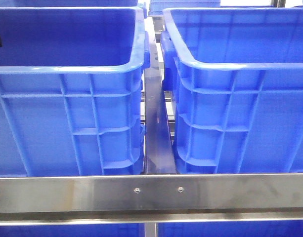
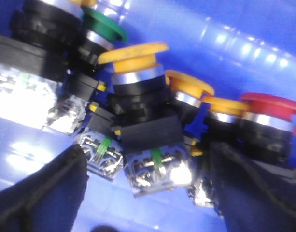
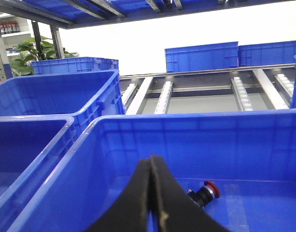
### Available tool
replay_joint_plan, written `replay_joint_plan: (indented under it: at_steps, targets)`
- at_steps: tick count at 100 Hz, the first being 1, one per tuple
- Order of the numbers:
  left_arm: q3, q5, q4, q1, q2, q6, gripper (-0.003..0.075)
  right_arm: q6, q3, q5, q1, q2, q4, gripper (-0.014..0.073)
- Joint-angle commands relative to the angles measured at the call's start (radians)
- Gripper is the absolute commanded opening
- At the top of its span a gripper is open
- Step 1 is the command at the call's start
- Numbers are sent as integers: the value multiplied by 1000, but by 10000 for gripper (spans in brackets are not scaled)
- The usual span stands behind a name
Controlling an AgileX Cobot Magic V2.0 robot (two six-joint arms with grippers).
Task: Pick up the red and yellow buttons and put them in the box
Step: 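Close the left gripper on a yellow-capped button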
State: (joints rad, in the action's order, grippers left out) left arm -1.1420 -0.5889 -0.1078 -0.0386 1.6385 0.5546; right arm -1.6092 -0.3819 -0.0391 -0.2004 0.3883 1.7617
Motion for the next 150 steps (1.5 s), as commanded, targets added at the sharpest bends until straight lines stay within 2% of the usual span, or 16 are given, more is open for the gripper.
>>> replay_joint_plan:
  at_steps: [1, 26, 80, 90, 111, 123, 138, 150]
  targets:
    - [-32, 61, 15, 4, -18, 9, 482, -11, -28, 26, 0, 3, 1, -68]
    - [-36, 113, 30, 4, 5, 9, 482, -11, -28, 26, 0, 3, 1, -68]
    - [-36, 111, 30, 4, 39, 9, 475, -11, -28, 26, 0, 3, 1, -68]
    - [-36, 110, 30, 4, 39, 9, 401, -11, -28, 26, 0, 3, 1, -68]
    - [-36, 103, 30, 4, 33, 9, 109, -11, -28, 26, 0, 3, 1, -68]
    - [-36, 91, 30, 4, 24, 9, -5, -11, -28, 26, 0, 3, 1, -68]
    - [-36, 56, 25, 2, -15, -40, -19, -11, -28, 26, 0, 4, 1, -68]
    - [-36, 9, 24, 2, -79, -157, -19, -11, -28, 26, 0, 4, 1, -68]
